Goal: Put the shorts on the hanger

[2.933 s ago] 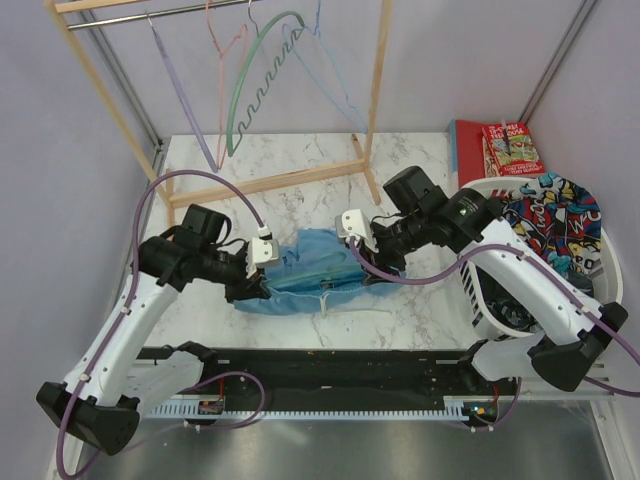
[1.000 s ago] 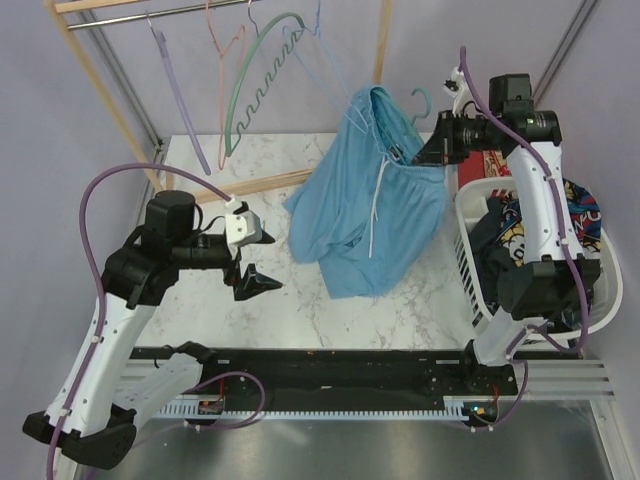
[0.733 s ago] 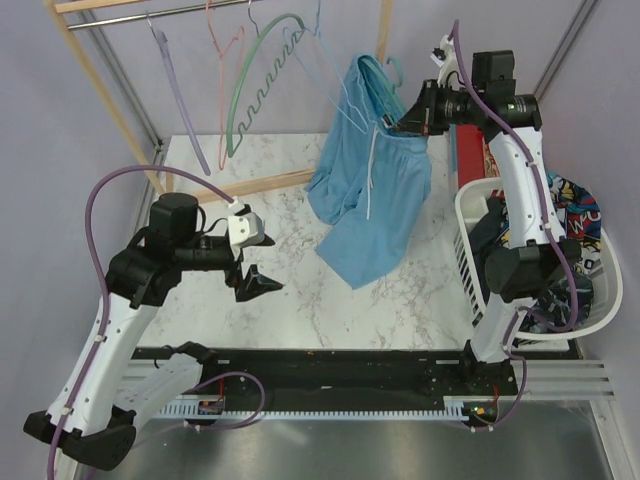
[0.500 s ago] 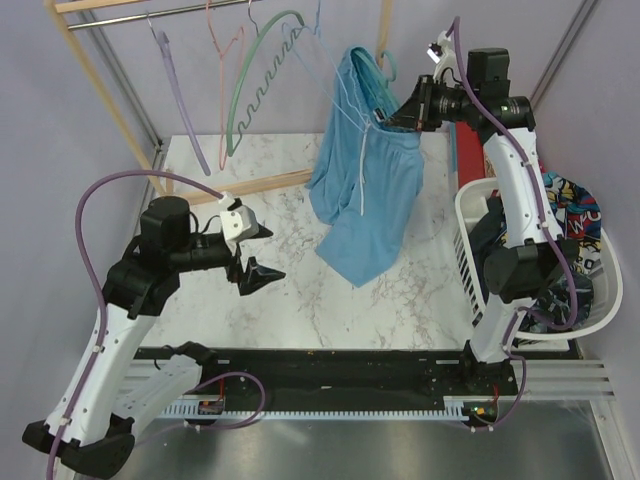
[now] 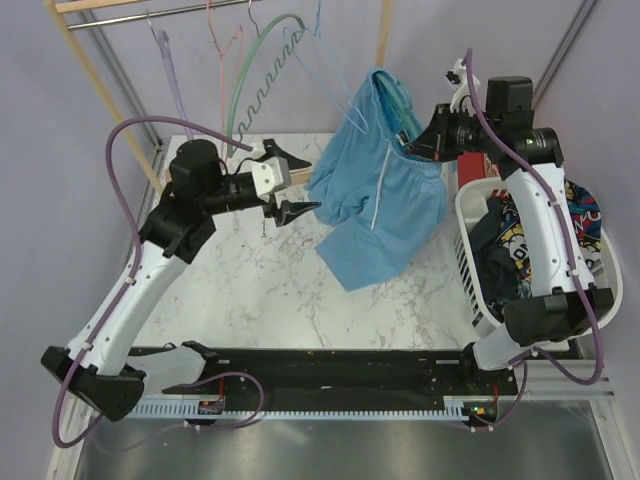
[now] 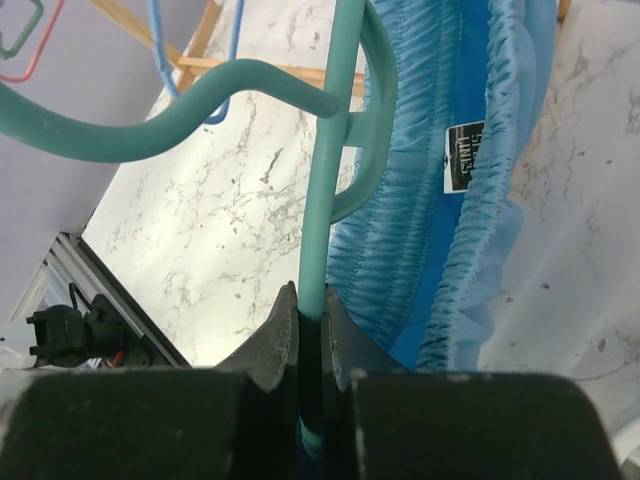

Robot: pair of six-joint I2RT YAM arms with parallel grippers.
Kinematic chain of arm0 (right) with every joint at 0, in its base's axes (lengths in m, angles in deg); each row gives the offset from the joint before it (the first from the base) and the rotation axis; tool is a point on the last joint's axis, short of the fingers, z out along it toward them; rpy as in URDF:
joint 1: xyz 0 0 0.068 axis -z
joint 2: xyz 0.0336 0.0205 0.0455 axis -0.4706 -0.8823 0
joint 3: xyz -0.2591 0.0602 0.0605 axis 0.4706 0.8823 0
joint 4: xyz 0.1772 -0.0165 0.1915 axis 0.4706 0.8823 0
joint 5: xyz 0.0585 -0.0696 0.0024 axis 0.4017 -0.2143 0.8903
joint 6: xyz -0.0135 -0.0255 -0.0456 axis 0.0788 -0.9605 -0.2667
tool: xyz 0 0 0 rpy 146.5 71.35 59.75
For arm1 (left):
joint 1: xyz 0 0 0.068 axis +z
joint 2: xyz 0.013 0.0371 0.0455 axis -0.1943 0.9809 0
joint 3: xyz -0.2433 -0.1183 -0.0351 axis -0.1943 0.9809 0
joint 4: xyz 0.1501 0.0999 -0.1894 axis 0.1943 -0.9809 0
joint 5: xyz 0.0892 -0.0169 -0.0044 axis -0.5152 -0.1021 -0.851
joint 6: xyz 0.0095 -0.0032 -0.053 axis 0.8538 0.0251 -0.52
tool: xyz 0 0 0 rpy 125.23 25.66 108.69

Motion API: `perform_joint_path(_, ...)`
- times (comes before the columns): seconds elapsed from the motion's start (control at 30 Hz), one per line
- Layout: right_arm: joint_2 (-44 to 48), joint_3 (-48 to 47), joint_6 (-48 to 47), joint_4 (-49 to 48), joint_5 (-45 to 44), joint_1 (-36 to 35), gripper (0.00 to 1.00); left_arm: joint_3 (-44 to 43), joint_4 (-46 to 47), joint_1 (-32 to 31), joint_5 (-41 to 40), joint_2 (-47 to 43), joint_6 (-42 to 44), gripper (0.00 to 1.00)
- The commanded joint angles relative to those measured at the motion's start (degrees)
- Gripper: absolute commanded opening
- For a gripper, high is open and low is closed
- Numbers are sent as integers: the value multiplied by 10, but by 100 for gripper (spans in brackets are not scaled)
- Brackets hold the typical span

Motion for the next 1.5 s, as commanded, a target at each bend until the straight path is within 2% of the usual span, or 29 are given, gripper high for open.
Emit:
perform_joint_path(0.0, 56, 33, -49, 5, 13, 7, 0, -78, 65, -63, -35, 66, 174, 75)
perform_joint_path(0.03, 63, 47, -52, 7, 24, 7, 0, -88, 84, -77, -50, 79, 207, 69)
perform_joint_path(0.23, 128, 130, -55, 13, 98, 6, 0, -86, 200, -150, -118, 141, 325, 55)
perform_joint_path(0.33, 163, 161, -60, 22, 107, 7, 0, -84, 209, -182, -130, 160, 389, 50)
perform_joint_path(0.5, 217, 222, -50, 31, 114, 7, 0, -77, 214, -202, -139, 188, 441, 44)
perform_joint_path(0.77, 259, 258, -31, 34, 136, 7, 0, -50, 200, -207, -128, 210, 503, 44)
perform_joint_path(1.17, 291, 285, -49, 68, 197, 7, 0, -24, 176, -220, -150, 224, 570, 53)
perform_joint_path(1.27, 299, 292, -61, 81, 202, 6, 0, -25, 174, -225, -160, 231, 582, 50)
perform_joint_path(1.47, 308, 303, -80, 108, 219, 3, 0, -33, 172, -235, -187, 248, 602, 37)
